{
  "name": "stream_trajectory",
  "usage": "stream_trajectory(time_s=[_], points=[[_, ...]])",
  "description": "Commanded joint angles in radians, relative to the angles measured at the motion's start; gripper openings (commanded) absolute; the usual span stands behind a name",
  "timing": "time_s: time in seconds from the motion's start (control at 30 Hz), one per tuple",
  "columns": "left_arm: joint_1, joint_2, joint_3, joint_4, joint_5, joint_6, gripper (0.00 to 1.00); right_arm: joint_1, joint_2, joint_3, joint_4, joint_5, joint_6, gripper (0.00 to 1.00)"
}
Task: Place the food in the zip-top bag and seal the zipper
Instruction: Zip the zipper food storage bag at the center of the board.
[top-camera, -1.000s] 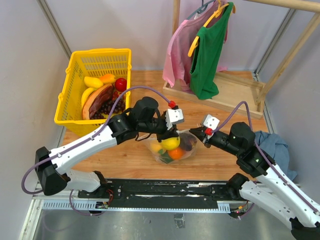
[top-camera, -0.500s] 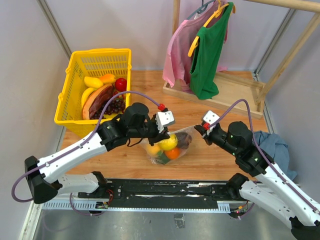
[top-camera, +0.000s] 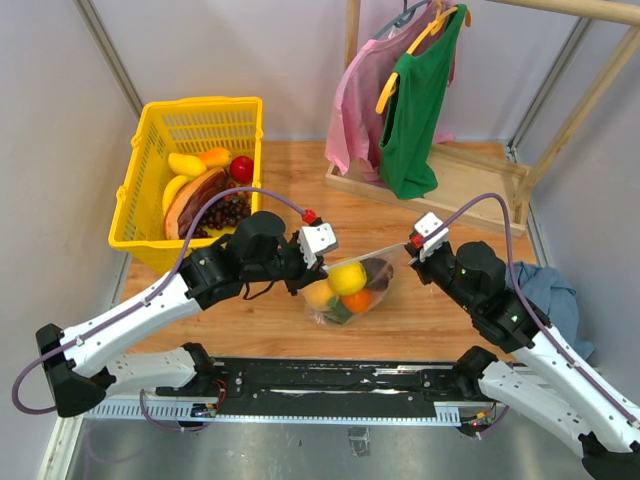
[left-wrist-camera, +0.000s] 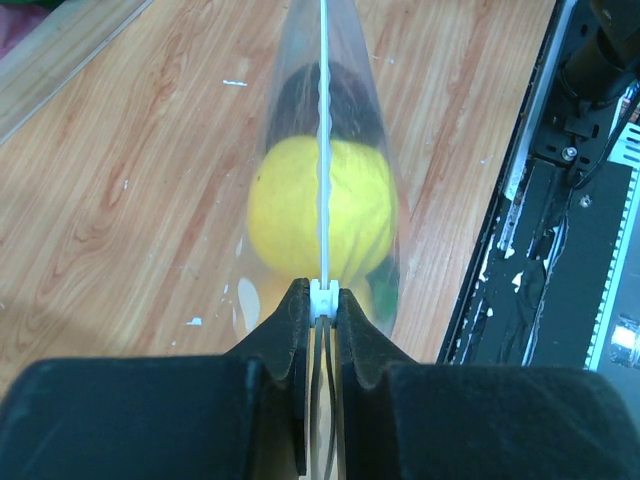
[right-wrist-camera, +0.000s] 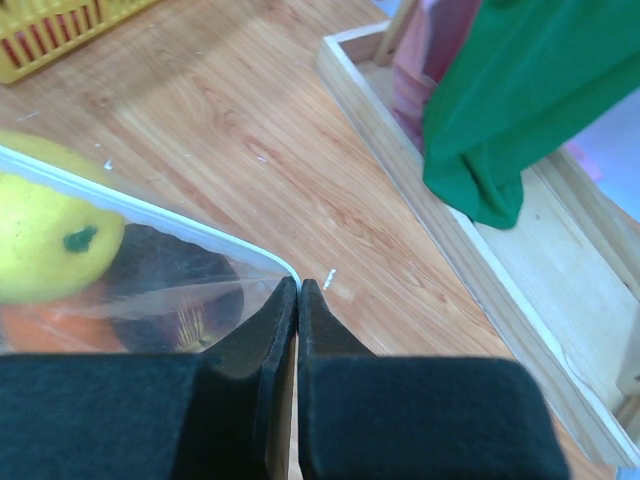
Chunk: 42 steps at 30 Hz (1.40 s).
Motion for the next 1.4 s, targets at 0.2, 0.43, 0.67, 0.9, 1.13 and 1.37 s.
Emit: stream_trajectory(time_s=[0.2,0.43,0.67,0.9,1.13,1.37], points=[[0.002,-0.046,-0.016,-0.083,-0.059,-0.058,0.0,-0.042,-0.007,0.041,-0.048,0.328,0.026,0.01],[0.002,-0.062,-0.045,-0.096,-0.061,-0.151,0.01,-0.058,-0.009,0.04,-0.05,0.438,0.043,0.01],[0.002,-0.053,-0.064,-0.049,-0.04,-0.271,0.01,-0.062,0.022,0.046,-0.008,0.371,0.054,0.01],[0.005,-0.009,-0.073,0.073,-0.172,-0.53,0.01,-0.063,0.154,0.066,0.079,0.128,0.113,0.09],[0.014,-0.041,-0.167,0.124,-0.303,-0.798,0.0,-0.062,0.185,0.065,0.162,0.0,0.173,0.54],[0.014,-0.075,-0.252,0.138,-0.326,-0.925,0.01,-0.063,0.06,0.003,0.151,0.123,0.176,0.86]])
